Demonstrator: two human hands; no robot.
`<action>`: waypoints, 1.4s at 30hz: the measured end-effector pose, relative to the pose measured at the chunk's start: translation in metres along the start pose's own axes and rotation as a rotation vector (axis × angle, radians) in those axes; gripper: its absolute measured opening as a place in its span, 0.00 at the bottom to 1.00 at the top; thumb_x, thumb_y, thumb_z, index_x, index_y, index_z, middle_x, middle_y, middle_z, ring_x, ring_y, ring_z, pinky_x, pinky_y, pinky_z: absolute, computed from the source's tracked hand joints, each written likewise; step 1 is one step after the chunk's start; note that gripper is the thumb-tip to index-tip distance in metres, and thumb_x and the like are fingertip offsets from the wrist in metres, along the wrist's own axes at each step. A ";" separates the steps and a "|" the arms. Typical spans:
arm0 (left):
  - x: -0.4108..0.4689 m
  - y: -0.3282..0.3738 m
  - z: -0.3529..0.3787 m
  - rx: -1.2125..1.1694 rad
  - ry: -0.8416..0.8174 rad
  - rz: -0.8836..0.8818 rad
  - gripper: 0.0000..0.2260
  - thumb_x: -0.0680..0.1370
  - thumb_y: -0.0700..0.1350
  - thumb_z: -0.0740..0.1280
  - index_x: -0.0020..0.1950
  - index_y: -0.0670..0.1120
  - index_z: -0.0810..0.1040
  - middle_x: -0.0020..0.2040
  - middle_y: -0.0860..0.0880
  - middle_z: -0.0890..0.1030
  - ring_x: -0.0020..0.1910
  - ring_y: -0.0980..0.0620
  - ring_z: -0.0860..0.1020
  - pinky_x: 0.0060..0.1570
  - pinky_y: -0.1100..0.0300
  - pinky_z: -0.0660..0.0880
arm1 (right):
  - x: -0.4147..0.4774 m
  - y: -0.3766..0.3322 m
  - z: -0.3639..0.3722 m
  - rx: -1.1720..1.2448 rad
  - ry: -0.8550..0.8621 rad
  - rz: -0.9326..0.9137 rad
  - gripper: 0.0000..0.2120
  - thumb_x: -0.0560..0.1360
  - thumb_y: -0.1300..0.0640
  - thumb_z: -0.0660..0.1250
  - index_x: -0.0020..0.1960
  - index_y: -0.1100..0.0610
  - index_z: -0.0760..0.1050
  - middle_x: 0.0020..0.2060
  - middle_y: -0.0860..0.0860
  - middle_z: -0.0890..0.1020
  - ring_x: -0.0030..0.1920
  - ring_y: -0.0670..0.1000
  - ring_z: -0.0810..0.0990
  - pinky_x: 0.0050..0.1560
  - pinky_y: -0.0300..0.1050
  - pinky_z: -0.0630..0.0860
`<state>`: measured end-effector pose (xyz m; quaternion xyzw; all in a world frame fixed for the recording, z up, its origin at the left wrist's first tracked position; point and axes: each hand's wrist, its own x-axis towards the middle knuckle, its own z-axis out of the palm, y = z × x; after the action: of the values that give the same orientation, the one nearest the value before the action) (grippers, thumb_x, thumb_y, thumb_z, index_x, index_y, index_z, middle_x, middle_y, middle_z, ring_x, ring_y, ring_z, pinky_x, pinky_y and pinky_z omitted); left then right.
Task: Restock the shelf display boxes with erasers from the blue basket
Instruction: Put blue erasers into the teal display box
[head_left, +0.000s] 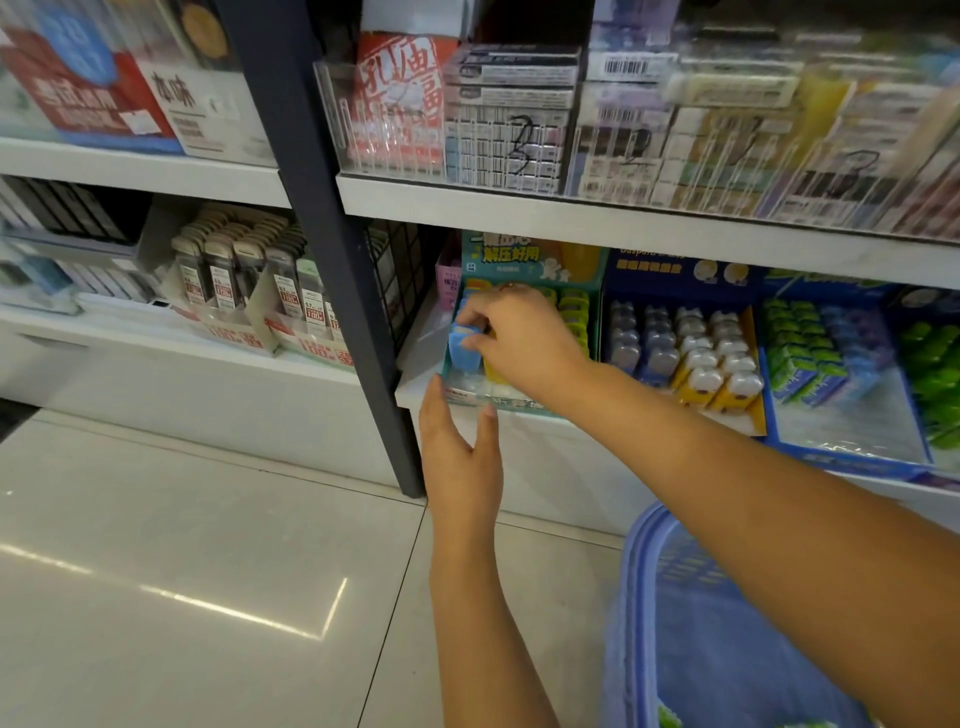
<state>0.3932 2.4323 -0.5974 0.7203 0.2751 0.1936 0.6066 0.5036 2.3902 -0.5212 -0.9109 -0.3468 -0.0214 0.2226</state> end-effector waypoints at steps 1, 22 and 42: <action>0.002 -0.001 0.000 -0.003 0.001 -0.006 0.27 0.80 0.49 0.63 0.77 0.52 0.57 0.76 0.55 0.60 0.75 0.53 0.60 0.73 0.52 0.61 | 0.001 0.000 0.003 -0.019 -0.004 -0.001 0.10 0.74 0.56 0.69 0.55 0.56 0.79 0.50 0.54 0.82 0.52 0.53 0.77 0.52 0.46 0.74; -0.012 0.024 -0.007 0.062 0.032 0.074 0.16 0.80 0.48 0.63 0.67 0.47 0.73 0.64 0.49 0.77 0.60 0.54 0.75 0.54 0.74 0.69 | -0.037 0.006 -0.025 -0.261 -0.054 -0.141 0.16 0.79 0.51 0.60 0.61 0.58 0.75 0.61 0.55 0.70 0.60 0.55 0.70 0.60 0.48 0.68; -0.193 -0.119 0.183 1.351 -1.431 -0.107 0.19 0.76 0.45 0.68 0.66 0.42 0.74 0.65 0.42 0.75 0.63 0.42 0.74 0.64 0.51 0.70 | -0.408 0.246 0.062 -0.025 -1.073 0.680 0.24 0.70 0.54 0.73 0.64 0.58 0.74 0.62 0.57 0.77 0.62 0.57 0.75 0.59 0.45 0.71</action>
<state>0.3367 2.1833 -0.7377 0.8492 -0.0722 -0.5136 0.0989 0.3448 2.0004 -0.7517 -0.8566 -0.1012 0.5060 0.0015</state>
